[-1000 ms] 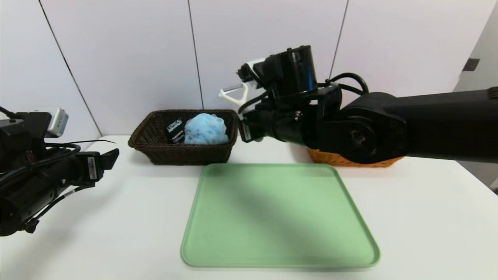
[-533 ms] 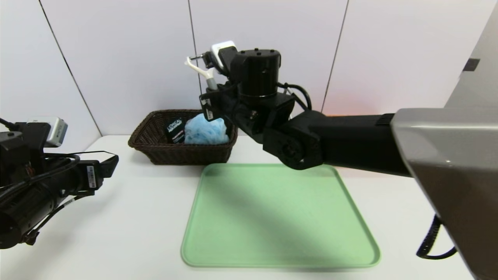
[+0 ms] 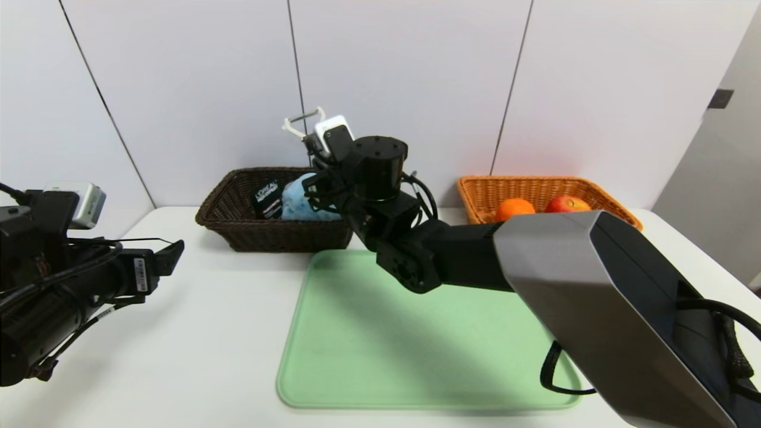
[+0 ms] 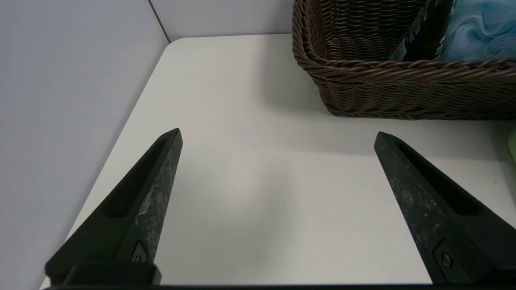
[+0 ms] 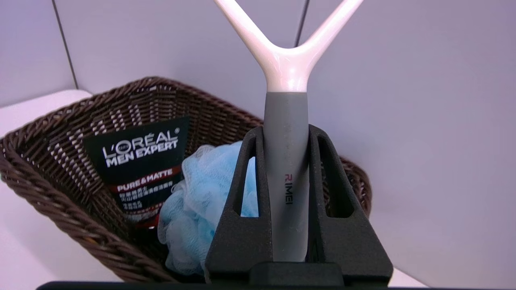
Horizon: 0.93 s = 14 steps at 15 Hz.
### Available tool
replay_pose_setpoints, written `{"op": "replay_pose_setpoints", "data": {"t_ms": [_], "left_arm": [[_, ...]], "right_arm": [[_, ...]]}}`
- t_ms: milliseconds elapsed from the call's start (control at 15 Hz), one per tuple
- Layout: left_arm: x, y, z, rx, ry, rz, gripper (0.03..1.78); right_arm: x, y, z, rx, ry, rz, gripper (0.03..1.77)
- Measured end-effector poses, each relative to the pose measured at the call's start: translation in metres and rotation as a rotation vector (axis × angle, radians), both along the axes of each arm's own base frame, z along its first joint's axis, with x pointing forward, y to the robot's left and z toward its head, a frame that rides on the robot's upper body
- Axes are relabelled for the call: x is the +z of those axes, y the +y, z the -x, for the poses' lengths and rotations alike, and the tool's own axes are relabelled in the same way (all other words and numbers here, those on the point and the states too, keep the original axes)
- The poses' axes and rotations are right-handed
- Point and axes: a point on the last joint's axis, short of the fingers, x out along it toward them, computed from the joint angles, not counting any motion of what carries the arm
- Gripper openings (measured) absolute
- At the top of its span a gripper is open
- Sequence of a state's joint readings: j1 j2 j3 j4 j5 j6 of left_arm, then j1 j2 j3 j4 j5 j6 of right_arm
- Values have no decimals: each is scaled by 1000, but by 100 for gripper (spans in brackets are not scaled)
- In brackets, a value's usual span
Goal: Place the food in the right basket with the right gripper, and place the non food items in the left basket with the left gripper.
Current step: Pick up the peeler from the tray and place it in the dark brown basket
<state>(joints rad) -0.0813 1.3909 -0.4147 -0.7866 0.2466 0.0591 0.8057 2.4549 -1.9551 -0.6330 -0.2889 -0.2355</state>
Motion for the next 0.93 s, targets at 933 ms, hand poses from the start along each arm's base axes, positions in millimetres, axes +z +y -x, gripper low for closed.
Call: {"op": "replay_pose_setpoints", "data": {"t_ms": [933], "left_arm": [[1, 0, 0, 0, -3, 0, 169]], "right_arm": [[-28, 1, -11, -25, 57, 52, 52]]}}
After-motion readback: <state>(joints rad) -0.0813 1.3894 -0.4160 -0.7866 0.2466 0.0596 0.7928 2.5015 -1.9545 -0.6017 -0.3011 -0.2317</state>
